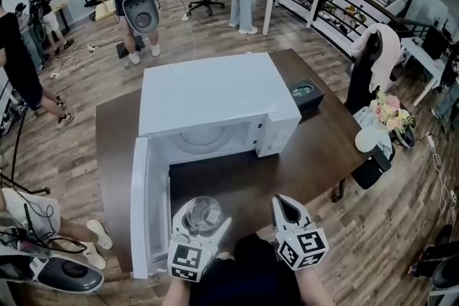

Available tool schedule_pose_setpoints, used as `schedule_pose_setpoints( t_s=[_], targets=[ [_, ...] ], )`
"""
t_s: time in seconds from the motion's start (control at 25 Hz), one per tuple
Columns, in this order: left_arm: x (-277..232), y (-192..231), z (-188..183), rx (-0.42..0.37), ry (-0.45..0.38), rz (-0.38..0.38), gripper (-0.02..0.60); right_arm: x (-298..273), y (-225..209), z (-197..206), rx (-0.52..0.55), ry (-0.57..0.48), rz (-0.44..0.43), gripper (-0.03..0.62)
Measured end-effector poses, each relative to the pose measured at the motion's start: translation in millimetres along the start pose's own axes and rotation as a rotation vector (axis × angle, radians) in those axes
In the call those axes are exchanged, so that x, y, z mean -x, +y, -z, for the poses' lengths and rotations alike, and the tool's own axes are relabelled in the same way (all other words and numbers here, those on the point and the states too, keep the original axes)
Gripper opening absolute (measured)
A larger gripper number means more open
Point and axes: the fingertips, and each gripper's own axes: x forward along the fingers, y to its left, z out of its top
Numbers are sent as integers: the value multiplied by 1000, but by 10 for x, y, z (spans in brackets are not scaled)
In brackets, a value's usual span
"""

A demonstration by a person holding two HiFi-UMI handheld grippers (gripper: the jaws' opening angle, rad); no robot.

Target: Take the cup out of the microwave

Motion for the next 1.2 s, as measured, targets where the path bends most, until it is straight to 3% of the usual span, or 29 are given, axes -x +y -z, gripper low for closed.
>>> schedule_pose_setpoints(
  t_s=[0.8,1.2],
  targets=[
    [-18,-43,48,25,-4,25,377,31,211,40,22,15,-50,-8],
    [-140,-85,64,18,9,36,377,26,107,56,15,21,-38,-7]
  ],
)
